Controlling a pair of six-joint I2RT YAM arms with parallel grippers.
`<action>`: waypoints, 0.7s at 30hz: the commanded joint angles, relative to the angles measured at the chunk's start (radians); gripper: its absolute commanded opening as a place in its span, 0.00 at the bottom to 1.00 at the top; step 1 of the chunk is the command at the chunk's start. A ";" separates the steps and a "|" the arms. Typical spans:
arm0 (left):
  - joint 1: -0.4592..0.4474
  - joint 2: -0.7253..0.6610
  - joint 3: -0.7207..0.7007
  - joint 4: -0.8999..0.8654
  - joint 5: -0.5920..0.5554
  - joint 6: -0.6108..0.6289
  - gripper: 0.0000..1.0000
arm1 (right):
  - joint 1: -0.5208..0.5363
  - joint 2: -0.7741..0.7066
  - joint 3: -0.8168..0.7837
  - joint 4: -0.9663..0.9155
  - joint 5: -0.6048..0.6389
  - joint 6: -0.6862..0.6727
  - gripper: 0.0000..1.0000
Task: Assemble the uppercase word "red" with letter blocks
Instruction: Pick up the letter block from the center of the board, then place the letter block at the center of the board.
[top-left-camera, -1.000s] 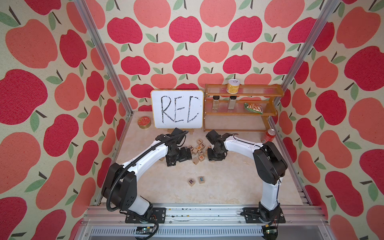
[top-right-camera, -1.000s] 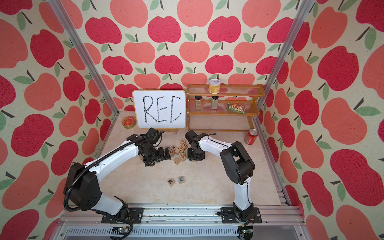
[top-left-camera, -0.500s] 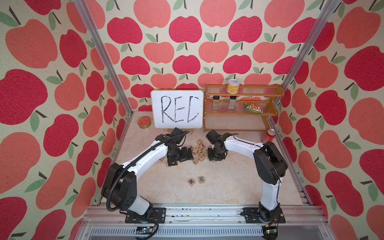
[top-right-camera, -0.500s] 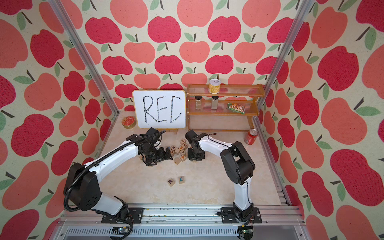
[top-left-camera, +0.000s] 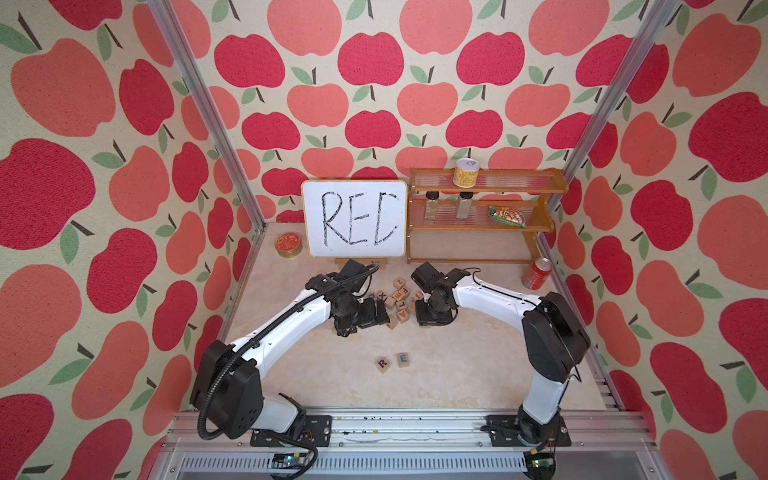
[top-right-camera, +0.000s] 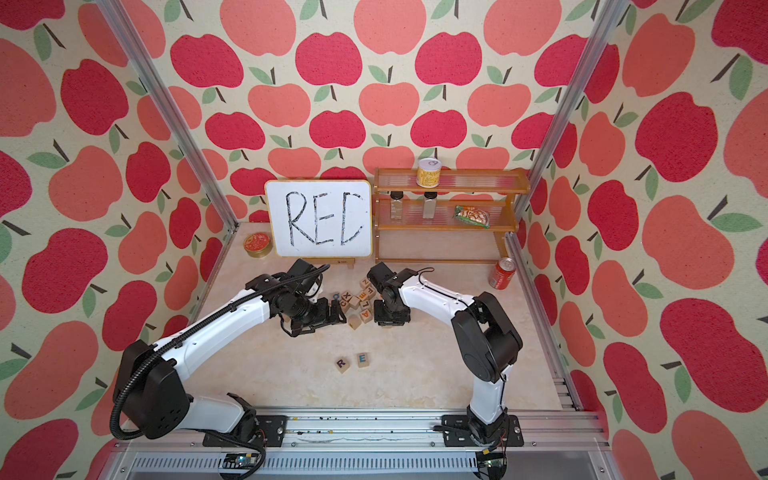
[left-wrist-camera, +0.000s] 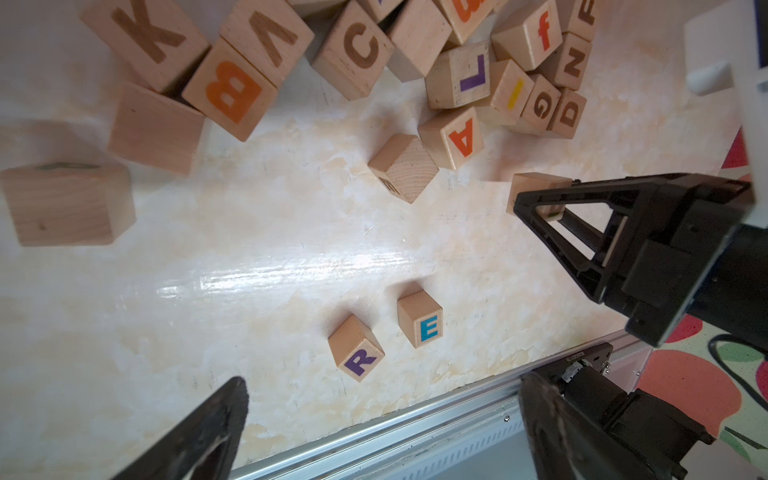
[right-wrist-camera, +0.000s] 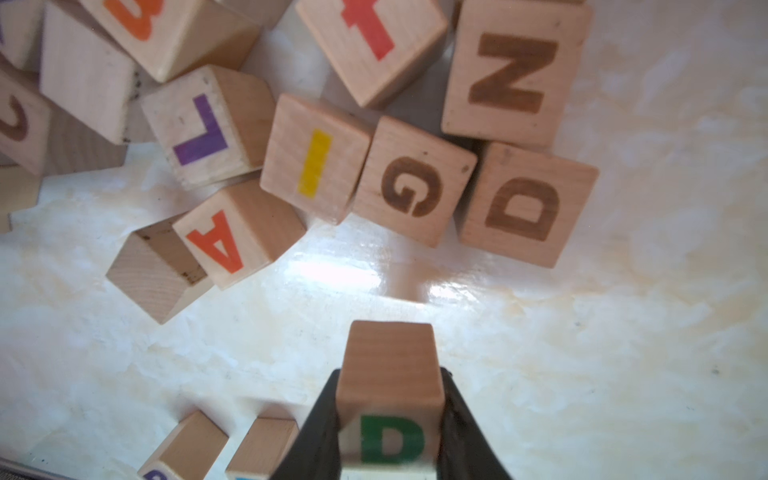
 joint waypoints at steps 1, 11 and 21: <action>-0.015 -0.048 -0.028 -0.015 0.010 -0.024 1.00 | 0.027 -0.042 -0.009 -0.050 0.020 -0.017 0.16; -0.044 -0.130 -0.057 -0.037 0.012 -0.023 1.00 | 0.102 -0.063 -0.021 -0.068 0.027 0.017 0.13; -0.061 -0.204 -0.068 -0.085 0.030 0.005 1.00 | 0.201 -0.089 -0.030 -0.063 0.074 0.142 0.12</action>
